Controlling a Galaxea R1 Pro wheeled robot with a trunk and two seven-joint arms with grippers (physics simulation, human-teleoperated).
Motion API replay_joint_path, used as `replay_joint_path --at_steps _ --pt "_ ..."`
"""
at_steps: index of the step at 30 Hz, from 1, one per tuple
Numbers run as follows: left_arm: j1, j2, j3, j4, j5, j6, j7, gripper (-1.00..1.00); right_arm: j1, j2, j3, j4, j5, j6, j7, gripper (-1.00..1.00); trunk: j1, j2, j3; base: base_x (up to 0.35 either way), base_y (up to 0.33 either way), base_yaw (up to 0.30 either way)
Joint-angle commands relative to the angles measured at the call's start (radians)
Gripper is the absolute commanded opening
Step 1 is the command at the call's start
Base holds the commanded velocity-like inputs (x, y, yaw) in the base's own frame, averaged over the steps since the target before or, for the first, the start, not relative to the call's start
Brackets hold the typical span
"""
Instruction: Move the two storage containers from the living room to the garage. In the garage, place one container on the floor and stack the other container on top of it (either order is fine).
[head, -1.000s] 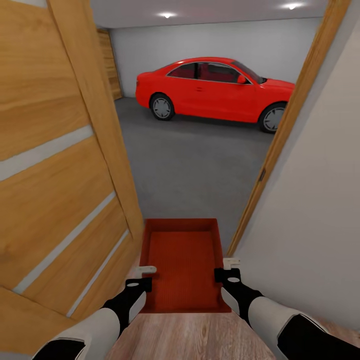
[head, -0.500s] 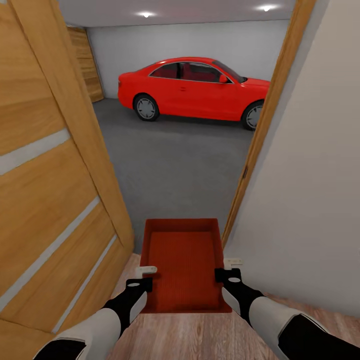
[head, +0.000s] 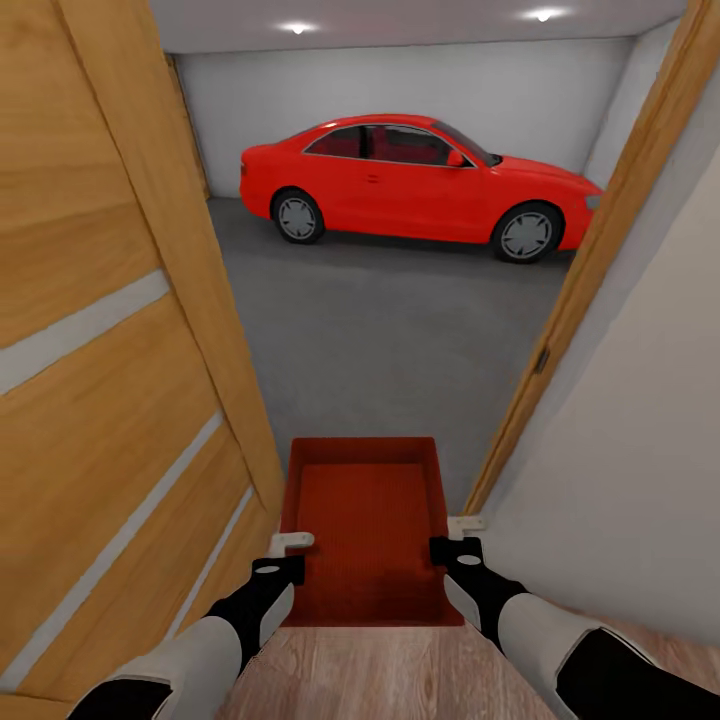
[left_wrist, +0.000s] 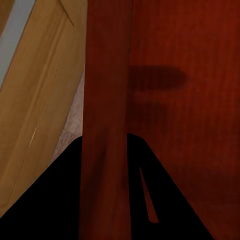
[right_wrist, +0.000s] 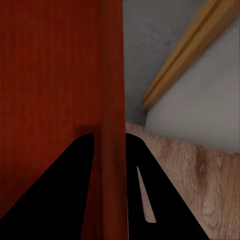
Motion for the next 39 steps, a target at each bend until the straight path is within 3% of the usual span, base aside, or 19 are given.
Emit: replay_joint_path --at_steps 1,6,27,39 --pt "0.0 0.008 -0.018 -0.005 -0.022 0.007 0.013 -1.0 -0.001 0.0 -0.008 0.023 -0.024 -0.007 -0.023 -1.0 0.001 -0.001 -0.001 0.194 0.27 0.0" --pt "0.0 0.008 -0.018 -0.005 -0.022 0.006 0.013 -1.0 -0.001 0.0 -0.008 0.023 -0.024 -0.006 -0.028 -1.0 0.001 -0.001 -0.001 0.136 0.143 -0.044" --pt "0.0 0.008 -0.018 -0.005 -0.022 0.006 0.013 -1.0 -0.001 0.001 -0.008 0.023 -0.024 -0.007 -0.038 -1.0 0.001 -0.001 -0.001 0.004 0.011 -0.226" --pt "0.0 0.008 -0.018 -0.005 -0.022 0.006 0.013 -1.0 -0.001 0.001 -0.008 0.023 -0.024 -0.008 -0.038 -1.0 0.001 -0.001 -0.001 0.124 0.259 -0.009"
